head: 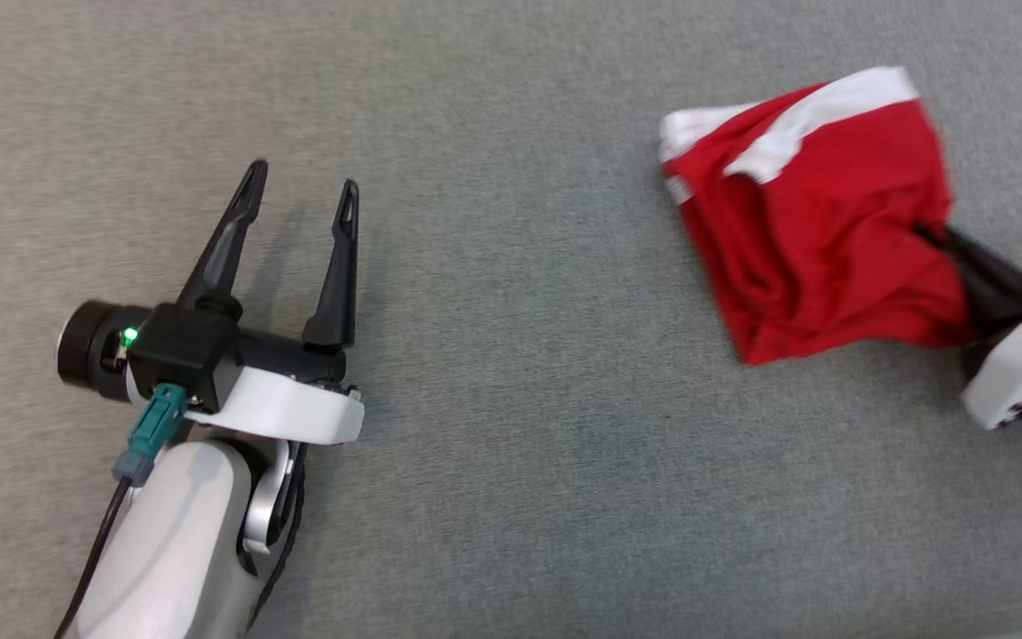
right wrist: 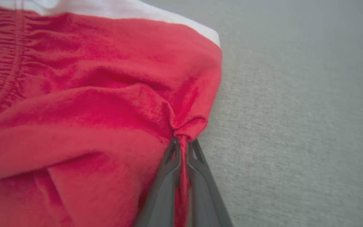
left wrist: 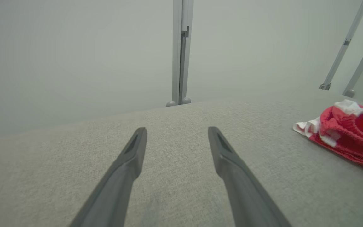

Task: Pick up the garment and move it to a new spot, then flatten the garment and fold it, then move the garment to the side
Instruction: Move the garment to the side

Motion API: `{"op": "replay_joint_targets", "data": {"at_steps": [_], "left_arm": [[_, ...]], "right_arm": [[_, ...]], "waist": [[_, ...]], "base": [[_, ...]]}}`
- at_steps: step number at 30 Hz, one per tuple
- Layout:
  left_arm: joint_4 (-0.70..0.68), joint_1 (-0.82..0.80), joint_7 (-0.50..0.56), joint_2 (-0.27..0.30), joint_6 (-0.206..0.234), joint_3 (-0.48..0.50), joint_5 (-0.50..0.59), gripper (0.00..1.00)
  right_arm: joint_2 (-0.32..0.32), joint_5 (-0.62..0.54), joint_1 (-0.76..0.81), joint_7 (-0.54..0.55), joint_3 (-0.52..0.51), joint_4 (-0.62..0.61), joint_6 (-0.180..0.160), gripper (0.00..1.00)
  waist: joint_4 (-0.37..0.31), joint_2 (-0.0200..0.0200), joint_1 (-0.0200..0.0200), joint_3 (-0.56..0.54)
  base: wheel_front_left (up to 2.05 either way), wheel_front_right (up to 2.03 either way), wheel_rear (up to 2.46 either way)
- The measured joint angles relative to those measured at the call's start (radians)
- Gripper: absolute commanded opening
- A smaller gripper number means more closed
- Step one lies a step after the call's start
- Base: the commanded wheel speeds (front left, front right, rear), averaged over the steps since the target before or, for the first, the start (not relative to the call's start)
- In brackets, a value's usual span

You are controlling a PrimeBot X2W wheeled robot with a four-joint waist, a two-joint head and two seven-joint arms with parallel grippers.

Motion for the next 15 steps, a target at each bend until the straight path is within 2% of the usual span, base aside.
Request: {"op": "replay_joint_targets", "data": {"at_steps": [9, 15], "left_arm": [[-0.1, -0.053, 0.063, 0.034, -0.008, -0.036, 0.044, 1.0], [-0.158, -0.074, 0.095, 0.053, -0.008, -0.05, 0.063, 1.0]], "right_arm": [[-0.185, 0.06, -0.062, -0.072, -0.042, 0.142, -0.003, 0.0], [-0.219, 0.08, -0.113, -0.101, -0.089, 0.229, -0.004, 0.0]], "waist": [[-0.065, 0.0, 0.0, 0.095], [-0.089, 0.0, 0.0, 0.146]], "base": [[0.0, 0.0, 0.0], [0.0, 0.0, 0.0]]}}
